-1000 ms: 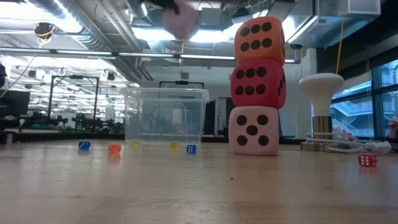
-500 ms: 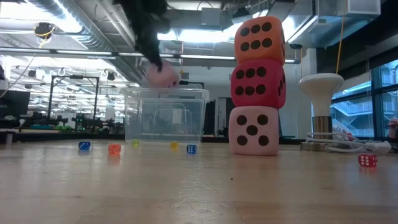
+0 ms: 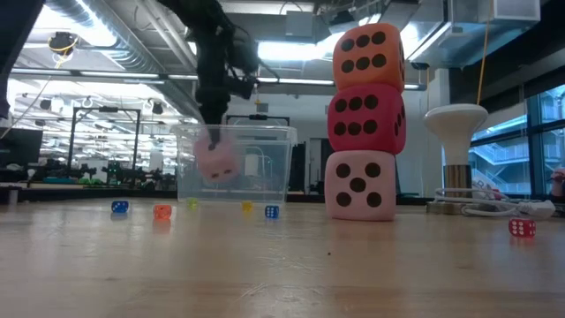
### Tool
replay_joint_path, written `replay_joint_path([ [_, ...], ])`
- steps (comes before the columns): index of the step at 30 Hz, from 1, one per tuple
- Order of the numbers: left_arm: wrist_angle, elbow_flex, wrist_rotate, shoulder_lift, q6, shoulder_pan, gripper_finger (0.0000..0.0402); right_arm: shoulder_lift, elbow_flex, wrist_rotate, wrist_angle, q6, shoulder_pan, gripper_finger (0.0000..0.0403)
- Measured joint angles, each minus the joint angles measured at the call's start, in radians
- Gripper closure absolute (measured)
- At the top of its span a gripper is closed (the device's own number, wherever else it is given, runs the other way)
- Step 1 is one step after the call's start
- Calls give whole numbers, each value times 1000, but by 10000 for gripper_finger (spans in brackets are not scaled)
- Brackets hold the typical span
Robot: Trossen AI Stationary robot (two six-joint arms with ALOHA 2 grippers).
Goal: Pick & Place Dice
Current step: Put the top large pink dice into the transparent bin
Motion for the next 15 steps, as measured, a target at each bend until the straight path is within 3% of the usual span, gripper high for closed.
replay_joint_path([
  [15,-23,0,-98,54,69,-58,364,0,0,0,1,22,0,83],
])
